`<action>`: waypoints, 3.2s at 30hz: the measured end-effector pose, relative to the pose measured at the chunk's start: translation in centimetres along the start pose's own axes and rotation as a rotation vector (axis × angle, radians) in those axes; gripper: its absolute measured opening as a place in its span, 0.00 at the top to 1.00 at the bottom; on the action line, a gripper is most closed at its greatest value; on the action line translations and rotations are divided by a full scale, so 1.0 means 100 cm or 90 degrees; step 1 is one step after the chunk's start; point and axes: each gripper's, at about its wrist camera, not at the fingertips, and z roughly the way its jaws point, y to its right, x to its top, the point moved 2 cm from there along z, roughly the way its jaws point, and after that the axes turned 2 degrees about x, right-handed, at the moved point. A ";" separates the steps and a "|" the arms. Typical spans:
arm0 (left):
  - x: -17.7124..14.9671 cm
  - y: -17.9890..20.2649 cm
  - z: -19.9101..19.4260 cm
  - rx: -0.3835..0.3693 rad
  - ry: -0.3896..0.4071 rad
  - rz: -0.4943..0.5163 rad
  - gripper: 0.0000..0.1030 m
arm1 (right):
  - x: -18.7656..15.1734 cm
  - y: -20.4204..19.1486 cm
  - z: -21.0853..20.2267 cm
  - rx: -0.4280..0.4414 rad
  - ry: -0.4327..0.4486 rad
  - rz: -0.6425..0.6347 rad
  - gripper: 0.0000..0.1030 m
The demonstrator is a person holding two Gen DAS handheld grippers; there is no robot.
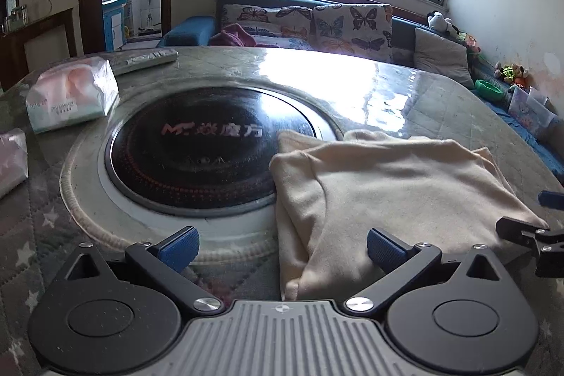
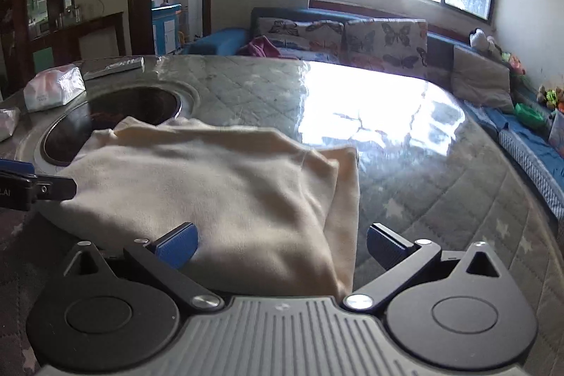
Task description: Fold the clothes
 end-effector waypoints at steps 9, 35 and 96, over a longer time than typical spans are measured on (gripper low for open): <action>0.043 0.010 0.031 0.035 0.005 0.052 0.00 | 0.051 0.001 0.036 -0.003 0.008 -0.058 0.00; 0.065 0.014 0.090 0.034 -0.062 0.064 0.00 | 0.077 -0.009 0.076 0.005 -0.004 -0.119 0.00; 0.025 -0.063 0.038 -0.263 -0.149 -0.465 0.07 | 0.055 -0.131 0.010 0.314 0.011 -0.268 0.82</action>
